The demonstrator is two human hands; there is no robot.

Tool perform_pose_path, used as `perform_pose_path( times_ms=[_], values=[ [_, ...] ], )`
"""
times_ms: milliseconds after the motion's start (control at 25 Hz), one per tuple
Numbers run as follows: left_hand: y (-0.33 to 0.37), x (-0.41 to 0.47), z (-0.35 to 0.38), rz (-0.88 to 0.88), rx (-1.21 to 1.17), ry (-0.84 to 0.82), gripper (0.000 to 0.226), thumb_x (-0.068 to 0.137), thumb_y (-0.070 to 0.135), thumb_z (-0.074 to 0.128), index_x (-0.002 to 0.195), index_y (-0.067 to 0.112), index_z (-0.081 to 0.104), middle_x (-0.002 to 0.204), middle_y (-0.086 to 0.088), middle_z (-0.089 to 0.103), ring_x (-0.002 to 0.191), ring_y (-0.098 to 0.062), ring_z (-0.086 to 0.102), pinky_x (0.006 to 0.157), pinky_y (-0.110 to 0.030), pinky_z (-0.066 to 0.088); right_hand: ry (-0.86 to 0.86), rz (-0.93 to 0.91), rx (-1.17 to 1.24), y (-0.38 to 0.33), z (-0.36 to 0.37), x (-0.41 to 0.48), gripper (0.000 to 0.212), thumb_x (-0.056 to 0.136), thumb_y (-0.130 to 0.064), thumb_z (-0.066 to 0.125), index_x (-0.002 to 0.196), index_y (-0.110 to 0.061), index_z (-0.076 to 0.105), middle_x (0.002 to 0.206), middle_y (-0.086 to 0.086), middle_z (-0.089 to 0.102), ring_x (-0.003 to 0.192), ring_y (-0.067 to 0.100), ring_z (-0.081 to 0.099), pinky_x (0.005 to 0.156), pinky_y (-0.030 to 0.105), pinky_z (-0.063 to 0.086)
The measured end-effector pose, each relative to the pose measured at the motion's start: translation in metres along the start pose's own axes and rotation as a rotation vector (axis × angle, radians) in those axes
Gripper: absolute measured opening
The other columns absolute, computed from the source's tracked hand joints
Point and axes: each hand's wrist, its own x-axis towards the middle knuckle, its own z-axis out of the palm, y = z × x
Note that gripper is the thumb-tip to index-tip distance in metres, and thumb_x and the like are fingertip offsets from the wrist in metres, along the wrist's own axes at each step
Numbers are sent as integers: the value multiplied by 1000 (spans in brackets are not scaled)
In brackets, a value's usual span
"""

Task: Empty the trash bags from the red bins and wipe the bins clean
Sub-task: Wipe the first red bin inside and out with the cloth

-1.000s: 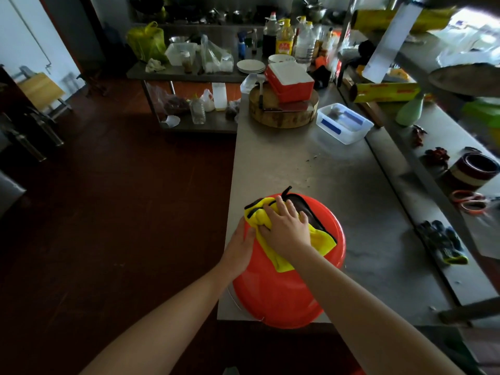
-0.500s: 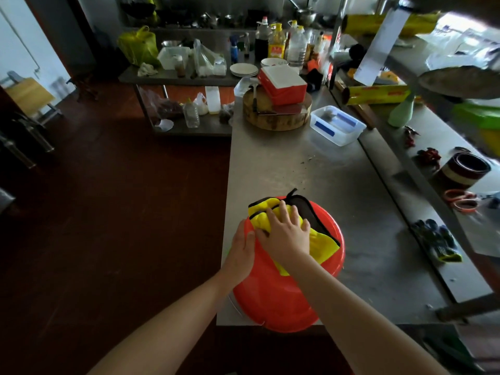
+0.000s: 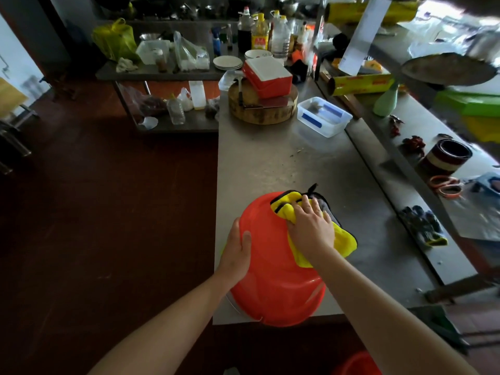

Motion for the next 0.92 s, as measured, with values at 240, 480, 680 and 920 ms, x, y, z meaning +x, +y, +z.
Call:
perform_pose_path(
  times_ms=[240, 480, 680, 920],
  values=[
    [-3, 4, 1, -3, 5, 21, 57, 109, 35, 27, 161, 19, 9, 166, -1, 17, 152, -12, 18, 125, -39, 18, -14, 48, 105, -49, 9, -8, 66, 99, -49, 45, 158, -25, 27, 168, 6, 16, 155, 30, 7, 124, 50, 9],
    [0, 3, 0, 47, -13, 12, 54, 109, 32, 29, 160, 18, 15, 163, -4, 26, 150, -16, 27, 122, -43, 25, 6, -101, 62, -64, 13, -19, 63, 100, -48, 47, 156, -25, 29, 166, 4, 22, 155, 30, 11, 124, 48, 15],
    [1, 3, 3, 32, 6, 4, 56, 109, 35, 29, 160, 17, 14, 163, -5, 27, 150, -17, 26, 123, -43, 24, 0, 34, 23, -1, 1, -14, 64, 99, -52, 47, 157, -35, 26, 168, 9, 11, 155, 25, 14, 121, 40, 20],
    [2, 3, 5, 19, -15, -6, 57, 110, 33, 27, 160, 15, 10, 164, -6, 23, 151, -17, 24, 123, -44, 23, 21, 52, 58, -18, 4, -27, 64, 98, -49, 49, 156, -31, 30, 163, 12, 26, 151, 30, 20, 122, 44, 19]
  ],
)
